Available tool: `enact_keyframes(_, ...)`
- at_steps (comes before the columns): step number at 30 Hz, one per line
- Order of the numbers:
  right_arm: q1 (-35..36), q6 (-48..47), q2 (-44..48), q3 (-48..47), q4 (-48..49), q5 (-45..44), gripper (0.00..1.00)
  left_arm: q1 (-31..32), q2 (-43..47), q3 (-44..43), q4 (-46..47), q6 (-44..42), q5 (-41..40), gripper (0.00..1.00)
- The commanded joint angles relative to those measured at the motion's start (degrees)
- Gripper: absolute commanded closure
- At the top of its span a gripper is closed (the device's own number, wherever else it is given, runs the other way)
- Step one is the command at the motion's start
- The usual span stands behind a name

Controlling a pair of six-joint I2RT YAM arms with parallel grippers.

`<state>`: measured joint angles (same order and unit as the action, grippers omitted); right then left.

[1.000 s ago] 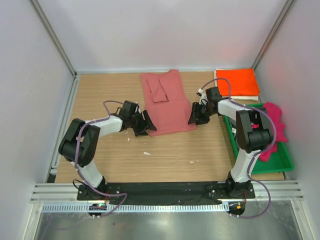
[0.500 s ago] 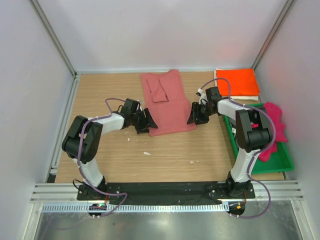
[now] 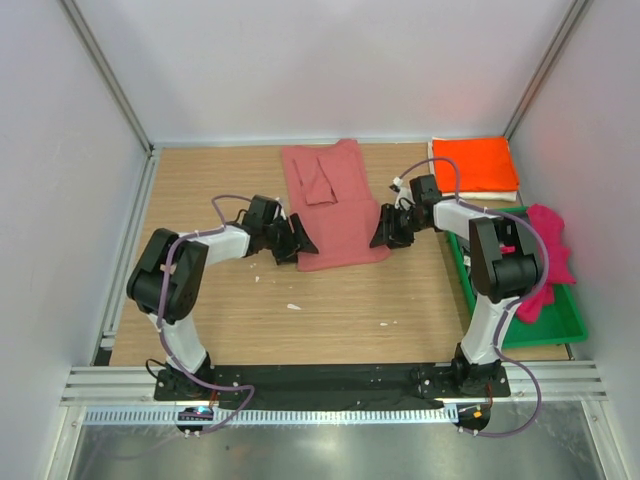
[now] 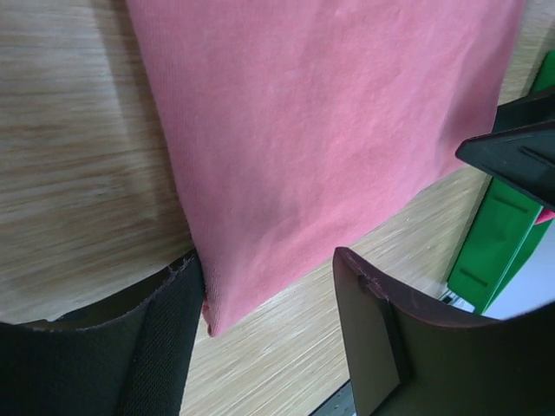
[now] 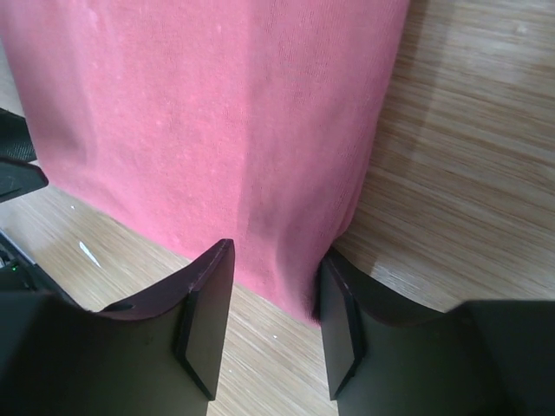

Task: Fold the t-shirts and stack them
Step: Fold the tshirt

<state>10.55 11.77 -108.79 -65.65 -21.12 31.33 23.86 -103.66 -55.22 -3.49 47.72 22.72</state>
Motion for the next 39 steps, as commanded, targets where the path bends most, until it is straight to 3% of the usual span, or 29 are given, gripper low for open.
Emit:
enact_keyframes(1,2.19,-0.09,-4.67,4.12,-0.41,-2.68,0.52,-0.21,-5.33,4.42,-2.94,-2.46,-6.11,0.38)
enact_keyframes(6,2.29,2.2,-4.76,6.58,3.11,-0.48,0.61,-1.44,-6.38,5.3,-1.17,-2.46,-4.62,0.67)
enact_keyframes(7,2.29,2.2,-4.67,6.67,3.19,-0.31,0.67,-1.79,-6.64,5.3,-1.26,-2.63,-3.92,0.72)
enact_keyframes(8,2.29,2.64,-4.41,7.02,3.37,-0.31,0.7,-2.06,-6.65,5.3,-1.26,-3.07,-3.91,0.87)
enact_keyframes(9,2.29,2.99,-4.15,7.2,3.72,-0.22,0.74,-2.58,-6.39,5.47,-1.43,-3.34,-3.74,0.94)
enact_keyframes(10,2.29,3.43,-4.06,7.37,3.81,-0.13,0.87,-2.85,-5.95,5.65,-1.78,-3.6,-3.91,1.0)
enact_keyframes(12,2.29,5.18,-3.01,8.25,3.81,-0.04,0.98,-3.2,-3.84,6.26,-3.1,-4.22,-4.09,1.0)
enact_keyframes(20,4.13,15.73,8.23,21.06,8.64,1.72,0.99,-3.29,9.68,16.44,-3.28,-2.2,-1.02,1.0)
enact_keyframes(26,10.01,23.29,22.29,31.52,10.92,1.71,0.99,-2.77,27.34,25.5,-7.31,0.88,0.83,1.0)
enact_keyframes(31,16.15,31.02,34.33,39.79,11.37,0.23,0.99,-1.09,43.51,30.43,-15.66,4.73,0.31,1.0)
enact_keyframes(34,21.86,36.2,42.68,42.96,10.75,-2.67,0.99,1.01,58.42,34.46,-21.02,9.46,-0.74,1.0)
enact_keyframes(39,28.47,44.91,52.18,45.34,8.56,-6.01,0.99,4.97,71.74,35.45,-31.74,15.37,-2.59,1.0)
